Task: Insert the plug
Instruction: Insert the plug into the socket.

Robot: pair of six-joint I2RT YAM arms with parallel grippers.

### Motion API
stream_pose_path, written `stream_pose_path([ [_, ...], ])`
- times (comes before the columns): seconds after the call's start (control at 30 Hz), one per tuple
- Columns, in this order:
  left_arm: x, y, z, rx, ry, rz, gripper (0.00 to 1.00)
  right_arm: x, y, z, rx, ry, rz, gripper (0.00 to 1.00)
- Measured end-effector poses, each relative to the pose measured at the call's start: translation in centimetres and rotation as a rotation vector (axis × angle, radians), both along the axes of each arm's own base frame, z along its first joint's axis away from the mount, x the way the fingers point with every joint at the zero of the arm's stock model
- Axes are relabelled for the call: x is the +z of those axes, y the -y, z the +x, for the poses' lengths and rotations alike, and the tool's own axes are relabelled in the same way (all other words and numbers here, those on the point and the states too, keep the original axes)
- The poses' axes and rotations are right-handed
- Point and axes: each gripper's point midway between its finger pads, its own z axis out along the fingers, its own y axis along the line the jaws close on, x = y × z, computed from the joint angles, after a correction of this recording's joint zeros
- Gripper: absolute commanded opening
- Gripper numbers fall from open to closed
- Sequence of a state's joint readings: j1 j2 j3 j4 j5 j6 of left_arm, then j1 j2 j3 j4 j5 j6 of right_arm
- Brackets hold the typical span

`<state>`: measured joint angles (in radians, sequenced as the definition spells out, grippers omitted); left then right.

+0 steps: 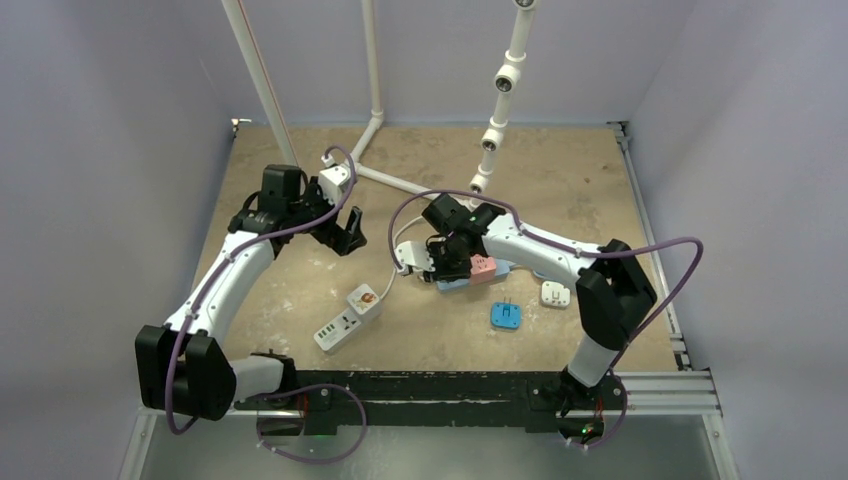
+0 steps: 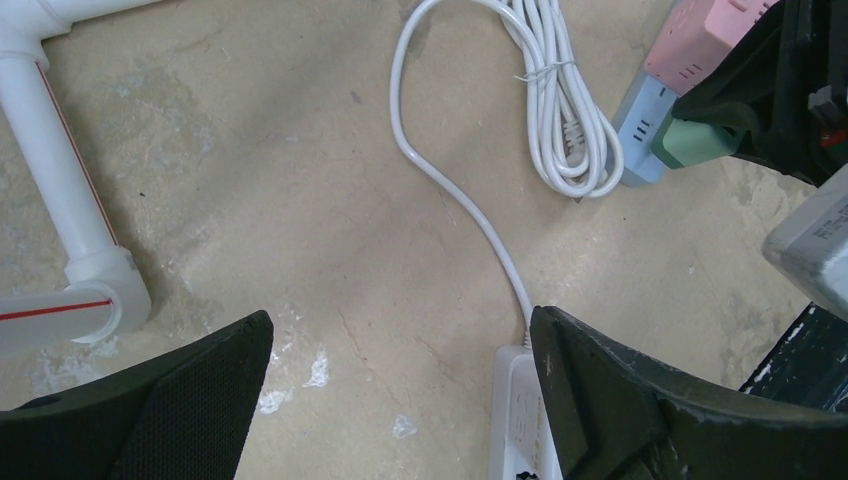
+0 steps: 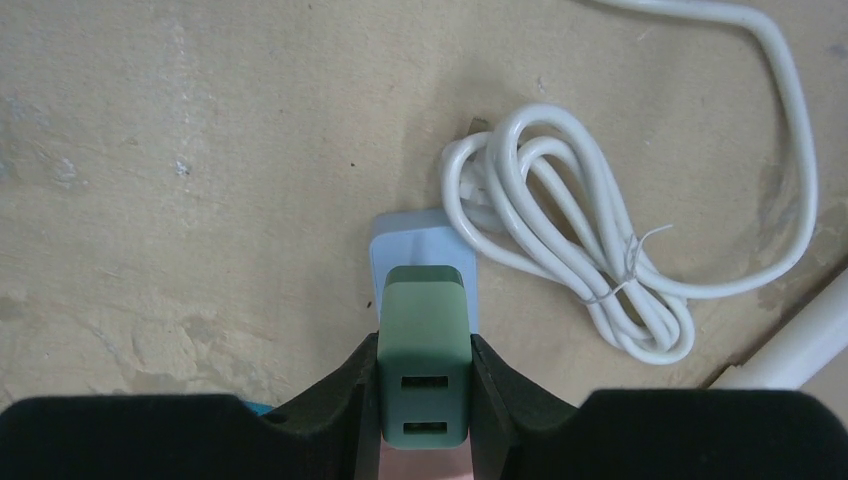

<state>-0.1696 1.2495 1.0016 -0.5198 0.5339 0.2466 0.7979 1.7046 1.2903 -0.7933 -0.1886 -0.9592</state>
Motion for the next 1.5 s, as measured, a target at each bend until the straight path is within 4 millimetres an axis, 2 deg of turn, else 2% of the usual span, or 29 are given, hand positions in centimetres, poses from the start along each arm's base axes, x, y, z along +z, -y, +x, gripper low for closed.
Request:
stream_pose_path([
  [0.17,-0.3,-0.2,-0.3,0.002,-0.012,0.01,0.99,-0.8,0.7,0.3,-0.013,0.007,-0.049,0.0],
  [0.43,-1.0,-0.3,-0.7,0.0,-0.032,0.016,0.99,-0.8,1.1,1.0,-0.027,0.039,-0.075,0.0],
  [0.73,-1.5,-0.5,-0.9,-0.007,-0.032,0.031,0.99,-0.5,0.6,1.4,-0.027,0.046,-0.066,0.0],
  [1.5,-1.6,-0.8,-0.7,0.004,-0.028,0.047,0.99,-0.8,0.6,0.9,-0.018,0.017,-0.062,0.0],
])
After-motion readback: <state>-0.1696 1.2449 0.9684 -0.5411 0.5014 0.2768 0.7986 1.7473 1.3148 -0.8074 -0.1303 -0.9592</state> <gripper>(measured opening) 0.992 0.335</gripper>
